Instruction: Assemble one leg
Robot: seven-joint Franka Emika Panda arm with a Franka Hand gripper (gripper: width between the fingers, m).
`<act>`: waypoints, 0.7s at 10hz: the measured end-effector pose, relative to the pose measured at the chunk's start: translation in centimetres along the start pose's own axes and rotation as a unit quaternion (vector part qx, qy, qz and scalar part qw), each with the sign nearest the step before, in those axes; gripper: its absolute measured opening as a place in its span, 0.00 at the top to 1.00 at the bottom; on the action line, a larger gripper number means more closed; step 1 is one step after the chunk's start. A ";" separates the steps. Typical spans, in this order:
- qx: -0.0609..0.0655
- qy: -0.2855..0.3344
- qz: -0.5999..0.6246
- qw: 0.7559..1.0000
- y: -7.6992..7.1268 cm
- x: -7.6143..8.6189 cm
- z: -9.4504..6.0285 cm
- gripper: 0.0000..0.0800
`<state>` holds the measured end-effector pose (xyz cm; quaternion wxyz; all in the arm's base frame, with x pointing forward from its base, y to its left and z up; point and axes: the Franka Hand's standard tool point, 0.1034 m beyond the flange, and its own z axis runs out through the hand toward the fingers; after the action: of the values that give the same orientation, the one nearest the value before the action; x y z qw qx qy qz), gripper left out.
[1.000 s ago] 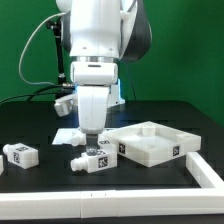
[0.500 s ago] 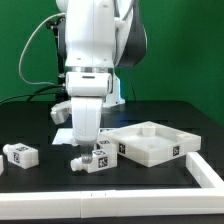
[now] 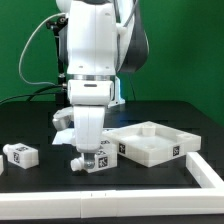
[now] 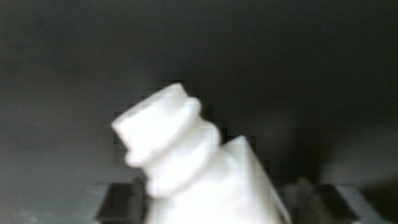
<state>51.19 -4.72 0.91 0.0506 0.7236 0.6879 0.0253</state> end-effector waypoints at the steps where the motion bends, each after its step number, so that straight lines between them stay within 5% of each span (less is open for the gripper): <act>1: 0.000 0.000 0.000 1.000 0.0 0.0 0.0 0.57; 2: 0.000 -0.002 -0.004 1.000 0.1 -0.6 -0.2 0.61; 4: -0.009 -0.019 0.026 0.999 0.7 -5.3 -2.2 0.64; 7: -0.007 -0.033 0.111 0.993 -2.1 -9.1 -4.2 0.64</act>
Offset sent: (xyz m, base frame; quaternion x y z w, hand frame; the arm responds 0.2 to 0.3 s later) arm -0.0110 -0.0819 0.0419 0.0095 -0.0284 0.0608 0.9977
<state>48.19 -13.57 5.11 0.0756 0.7955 0.6011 0.0119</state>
